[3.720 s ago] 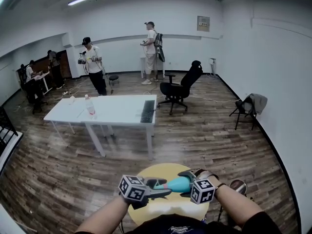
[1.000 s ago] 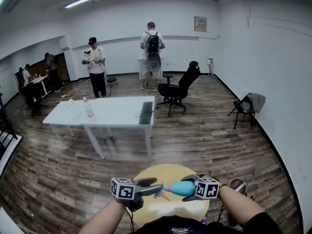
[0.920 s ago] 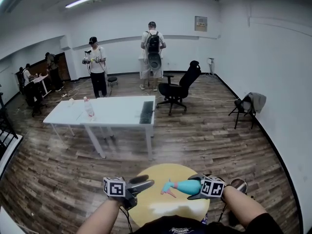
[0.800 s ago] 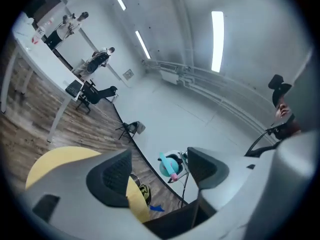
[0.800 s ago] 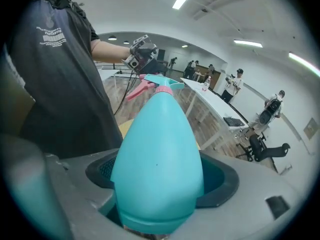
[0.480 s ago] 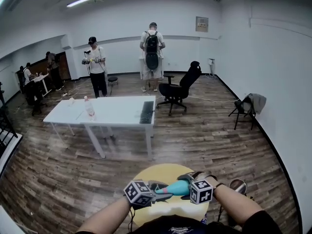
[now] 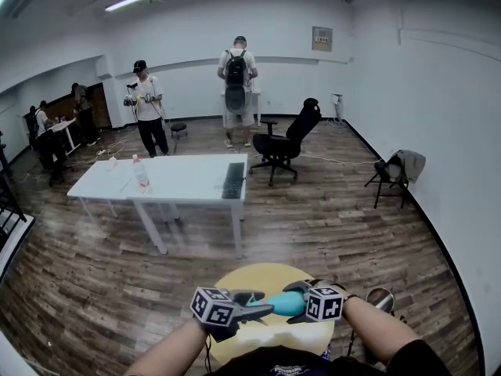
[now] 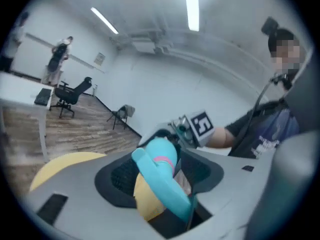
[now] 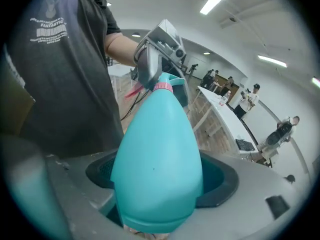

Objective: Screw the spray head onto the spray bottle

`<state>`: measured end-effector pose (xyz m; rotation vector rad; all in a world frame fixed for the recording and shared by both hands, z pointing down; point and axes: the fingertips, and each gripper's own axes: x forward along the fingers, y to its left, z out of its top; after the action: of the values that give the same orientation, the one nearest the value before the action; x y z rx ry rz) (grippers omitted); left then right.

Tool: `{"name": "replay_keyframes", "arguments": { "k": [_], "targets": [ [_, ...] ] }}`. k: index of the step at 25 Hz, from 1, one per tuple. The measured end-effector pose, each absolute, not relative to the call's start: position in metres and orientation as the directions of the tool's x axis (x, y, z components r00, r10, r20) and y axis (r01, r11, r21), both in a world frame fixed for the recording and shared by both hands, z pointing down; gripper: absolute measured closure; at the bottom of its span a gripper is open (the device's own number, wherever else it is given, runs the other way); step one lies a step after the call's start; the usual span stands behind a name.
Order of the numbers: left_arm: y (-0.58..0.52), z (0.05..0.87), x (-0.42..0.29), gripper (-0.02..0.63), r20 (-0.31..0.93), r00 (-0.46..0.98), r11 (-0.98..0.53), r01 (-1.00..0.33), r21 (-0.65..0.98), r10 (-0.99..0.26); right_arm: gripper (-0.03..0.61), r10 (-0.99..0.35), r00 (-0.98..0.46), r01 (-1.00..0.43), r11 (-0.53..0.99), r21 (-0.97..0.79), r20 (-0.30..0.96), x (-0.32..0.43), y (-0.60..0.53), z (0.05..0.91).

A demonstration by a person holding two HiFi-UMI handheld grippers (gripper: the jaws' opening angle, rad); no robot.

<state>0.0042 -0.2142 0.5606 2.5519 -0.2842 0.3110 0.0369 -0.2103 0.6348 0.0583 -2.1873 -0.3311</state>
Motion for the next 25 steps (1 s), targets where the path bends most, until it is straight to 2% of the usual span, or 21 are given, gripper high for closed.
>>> {"name": "replay_keyframes", "arguments": {
  "k": [3,5,8,12,13,15,17,18,22,25],
  "targets": [
    [-0.240,0.534,-0.046,0.285,0.045,0.952,-0.708,-0.258,0.657,-0.304,0.140,-0.190,-0.602,-0.015,0.974,0.227,0.776,0.059,-0.219,0.641],
    [-0.252,0.528,-0.083,0.285,-0.001,0.925,-0.664,-0.273,0.696,-0.381,0.140,-0.218,-0.583,-0.060,0.972,0.226,0.783,0.082,-0.223,0.647],
    [-0.249,0.535,-0.099,0.285,0.034,0.927,-0.655,-0.291,0.697,-0.374,0.140,-0.251,-0.545,-0.068,0.964,0.257,0.800,0.098,-0.226,0.650],
    [-0.230,0.552,-0.036,0.285,0.177,0.959,-0.748,-0.282,0.601,-0.220,0.140,-0.245,-0.560,0.064,0.940,0.336,0.791,0.051,-0.215,0.627],
    [-0.221,0.555,-0.014,0.285,0.224,0.960,-0.802,-0.267,0.534,-0.170,0.140,-0.244,-0.554,0.104,0.928,0.358,0.795,0.039,-0.212,0.623],
    [-0.200,0.558,0.018,0.395,0.347,0.930,-0.930,-0.229,0.289,-0.121,0.135,-0.252,-0.492,0.199,0.899,0.390,0.833,0.036,-0.210,0.629],
    [-0.184,0.563,0.032,0.399,0.453,0.885,-0.985,-0.159,0.073,-0.109,0.137,-0.190,-0.473,0.245,0.910,0.335,0.861,0.044,-0.200,0.643],
    [-0.179,0.565,0.035,0.403,0.471,0.877,-0.991,-0.125,0.042,-0.091,0.137,-0.145,-0.490,0.242,0.925,0.293,0.860,0.046,-0.193,0.647],
    [-0.176,0.561,0.031,0.405,0.423,0.905,-0.994,-0.085,0.070,-0.048,0.140,-0.081,-0.538,0.210,0.951,0.226,0.839,0.042,-0.185,0.645],
    [-0.187,0.547,0.024,0.406,0.313,0.944,-0.968,-0.168,0.187,-0.104,0.140,-0.074,-0.580,0.176,0.961,0.213,0.811,0.038,-0.184,0.635]
  ]
}}
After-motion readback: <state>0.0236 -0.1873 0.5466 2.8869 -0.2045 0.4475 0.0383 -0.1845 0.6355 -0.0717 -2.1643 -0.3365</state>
